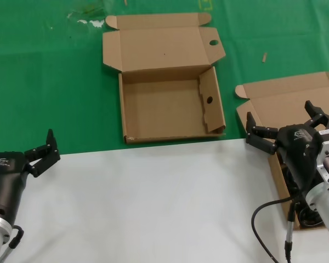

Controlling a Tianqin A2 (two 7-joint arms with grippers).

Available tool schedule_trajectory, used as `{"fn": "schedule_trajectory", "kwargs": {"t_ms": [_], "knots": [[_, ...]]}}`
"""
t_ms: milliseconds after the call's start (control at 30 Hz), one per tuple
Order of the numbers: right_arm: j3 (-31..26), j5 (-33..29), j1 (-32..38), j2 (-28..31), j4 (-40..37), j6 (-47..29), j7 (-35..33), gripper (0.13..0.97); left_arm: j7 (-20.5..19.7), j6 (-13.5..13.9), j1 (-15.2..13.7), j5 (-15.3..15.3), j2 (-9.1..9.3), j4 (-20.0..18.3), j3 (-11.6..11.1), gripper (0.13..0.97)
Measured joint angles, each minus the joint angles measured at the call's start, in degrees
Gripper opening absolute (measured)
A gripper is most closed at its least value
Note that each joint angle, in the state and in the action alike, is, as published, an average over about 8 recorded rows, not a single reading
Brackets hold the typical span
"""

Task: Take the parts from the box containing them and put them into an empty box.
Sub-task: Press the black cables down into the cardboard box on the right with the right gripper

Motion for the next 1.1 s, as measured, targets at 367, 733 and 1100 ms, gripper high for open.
{"fn": "schedule_trajectory", "kwargs": {"t_ms": [367,733,1100], "knots": [[0.0,0.0,0.0,0.0,0.0,0.0,0.0,0.966,0.0,0.0,0.0,0.0,0.00,0.0,0.0,0.966],[0.0,0.0,0.0,0.0,0.0,0.0,0.0,0.966,0.0,0.0,0.0,0.0,0.00,0.0,0.0,0.966],[0.0,0.0,0.0,0.0,0.0,0.0,0.0,0.966,0.0,0.0,0.0,0.0,0.00,0.0,0.0,0.966]]}}
